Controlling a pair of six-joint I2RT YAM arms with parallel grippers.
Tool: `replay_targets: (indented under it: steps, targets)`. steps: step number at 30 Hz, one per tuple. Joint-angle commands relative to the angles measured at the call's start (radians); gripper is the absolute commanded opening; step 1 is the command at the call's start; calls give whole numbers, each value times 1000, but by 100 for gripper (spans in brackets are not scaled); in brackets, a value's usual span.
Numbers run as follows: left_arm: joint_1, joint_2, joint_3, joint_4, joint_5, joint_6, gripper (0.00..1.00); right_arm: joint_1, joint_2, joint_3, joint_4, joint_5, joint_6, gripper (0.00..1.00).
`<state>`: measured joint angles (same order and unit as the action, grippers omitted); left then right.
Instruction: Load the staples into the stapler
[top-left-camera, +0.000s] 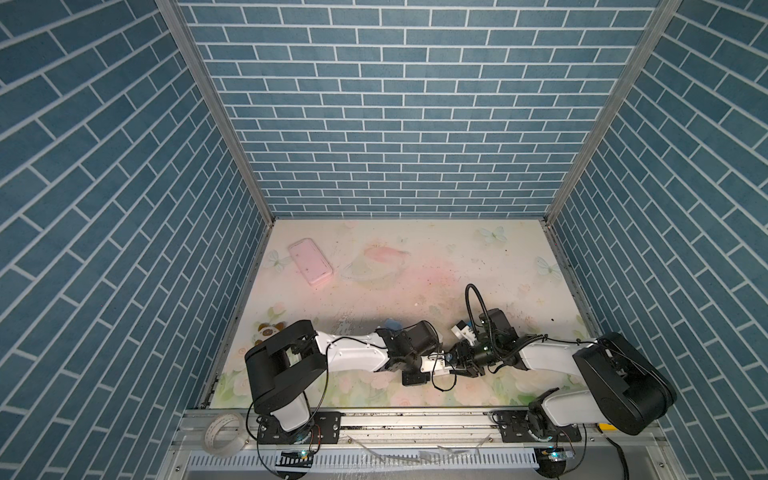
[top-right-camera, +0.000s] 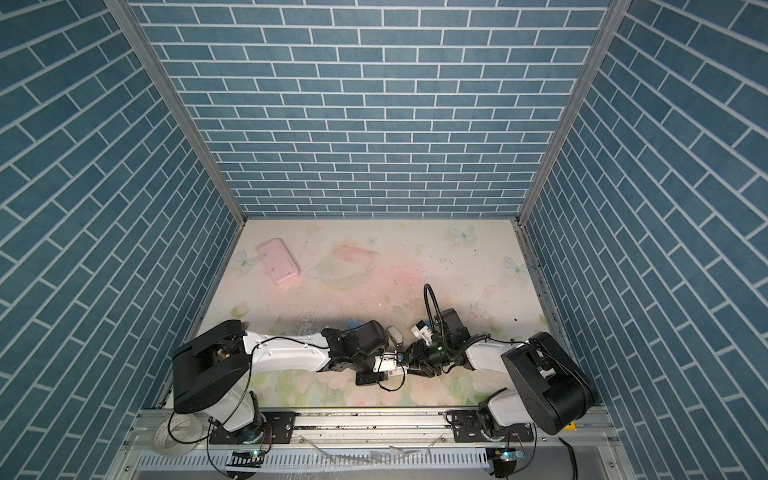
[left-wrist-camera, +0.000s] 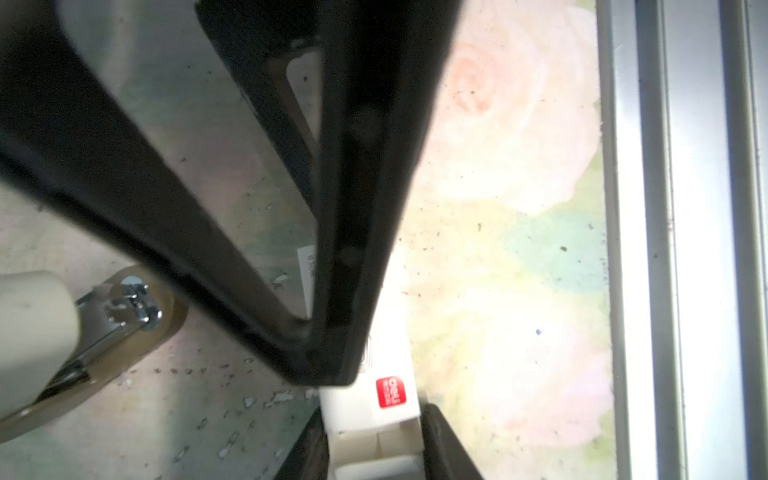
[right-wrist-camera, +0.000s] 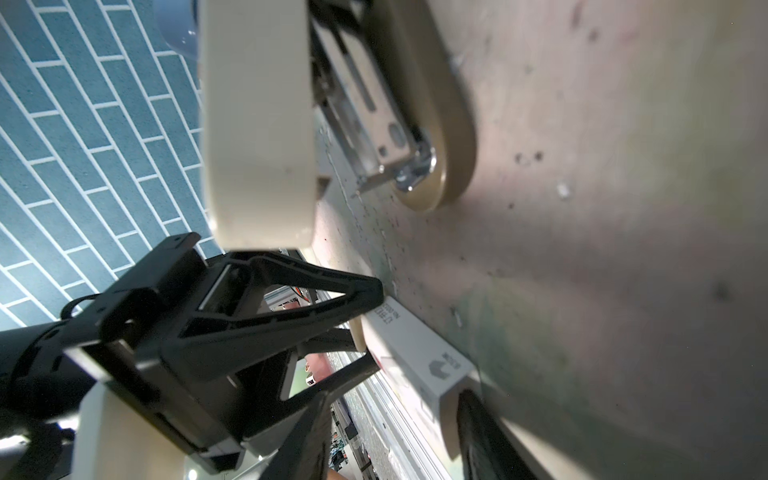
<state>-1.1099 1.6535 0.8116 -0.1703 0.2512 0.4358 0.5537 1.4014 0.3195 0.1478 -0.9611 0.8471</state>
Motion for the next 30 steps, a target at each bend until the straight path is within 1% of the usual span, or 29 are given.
replay_targets:
  steps: [1,5,15,23,25,30]
  targets:
    - [7,7,11,-54,-6,19,39,5,9,23,-12,8,-34,50]
    - [7,16,19,-75,-7,32,36,5,9,32,-9,-10,-30,50]
    - [8,23,37,-93,-6,40,36,3,58,52,-35,-11,-43,49]
    - [21,15,41,-116,5,43,36,5,103,68,-86,20,-73,48]
    - [24,13,44,-126,3,46,36,5,123,79,-122,37,-92,48]
    - [30,2,39,-149,11,55,35,4,181,86,-138,54,-111,47]
